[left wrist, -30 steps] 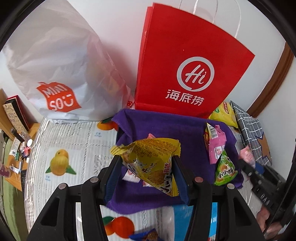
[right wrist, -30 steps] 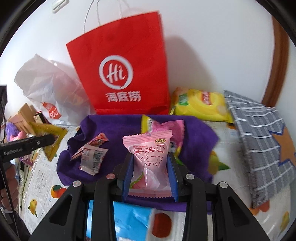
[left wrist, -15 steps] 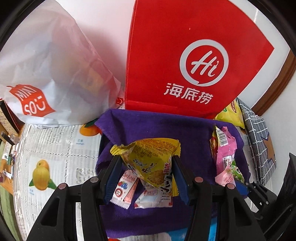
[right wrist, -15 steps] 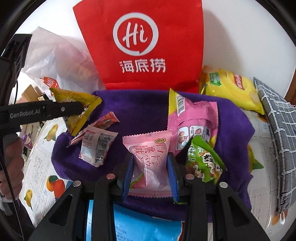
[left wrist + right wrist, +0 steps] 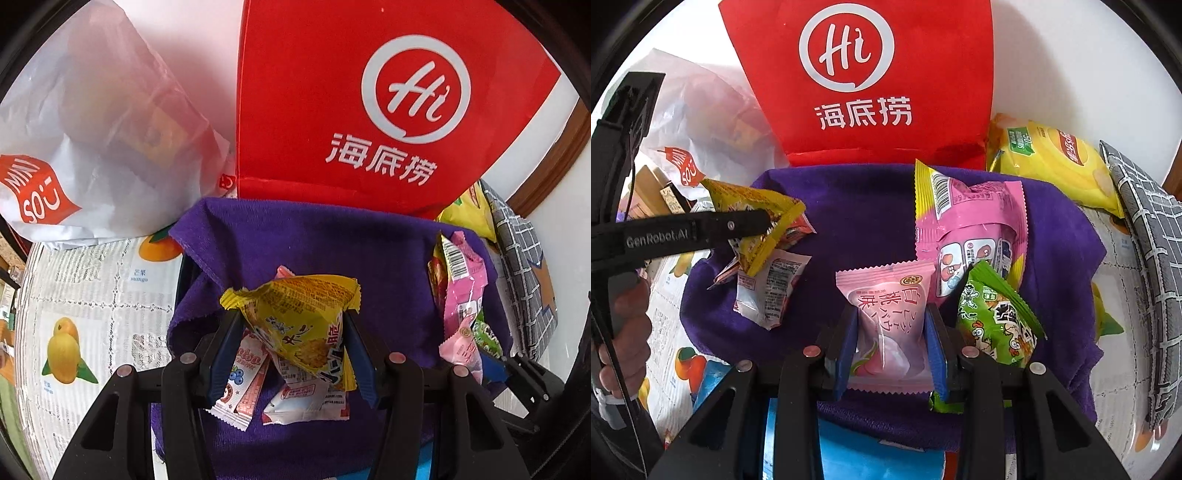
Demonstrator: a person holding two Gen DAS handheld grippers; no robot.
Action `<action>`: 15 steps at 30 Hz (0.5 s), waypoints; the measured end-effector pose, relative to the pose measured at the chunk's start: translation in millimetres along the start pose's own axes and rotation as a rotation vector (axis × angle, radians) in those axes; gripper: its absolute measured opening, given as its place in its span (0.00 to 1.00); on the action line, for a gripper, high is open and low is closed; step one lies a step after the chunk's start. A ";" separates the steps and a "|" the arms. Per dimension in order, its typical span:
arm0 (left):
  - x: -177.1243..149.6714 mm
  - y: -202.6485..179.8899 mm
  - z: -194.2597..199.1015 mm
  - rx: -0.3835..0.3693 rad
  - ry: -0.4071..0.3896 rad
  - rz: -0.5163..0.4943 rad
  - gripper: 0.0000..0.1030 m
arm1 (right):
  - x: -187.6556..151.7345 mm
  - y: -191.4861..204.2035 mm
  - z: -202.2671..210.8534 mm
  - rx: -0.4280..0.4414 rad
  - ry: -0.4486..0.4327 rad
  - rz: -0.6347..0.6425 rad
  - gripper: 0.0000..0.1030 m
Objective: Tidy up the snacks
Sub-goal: 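Lower the pink packet onto the towel and open the right gripper while the left releases the yellow packet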
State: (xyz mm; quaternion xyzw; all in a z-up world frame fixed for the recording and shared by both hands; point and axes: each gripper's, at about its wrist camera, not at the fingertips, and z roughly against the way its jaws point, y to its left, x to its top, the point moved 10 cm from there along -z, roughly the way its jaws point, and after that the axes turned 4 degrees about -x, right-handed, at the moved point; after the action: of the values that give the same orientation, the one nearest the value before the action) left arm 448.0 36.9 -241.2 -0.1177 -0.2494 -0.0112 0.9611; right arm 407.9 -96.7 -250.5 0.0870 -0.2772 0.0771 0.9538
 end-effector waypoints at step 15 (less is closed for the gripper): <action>-5.0 1.1 -6.8 -0.001 0.026 0.007 0.52 | -0.8 0.9 -0.8 -0.025 0.005 0.014 0.35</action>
State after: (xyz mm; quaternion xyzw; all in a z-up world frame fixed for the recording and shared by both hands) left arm 447.0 36.2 -249.6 -0.1188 -0.2365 -0.0096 0.9643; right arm 407.5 -95.8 -251.6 0.0731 -0.2763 0.0806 0.9549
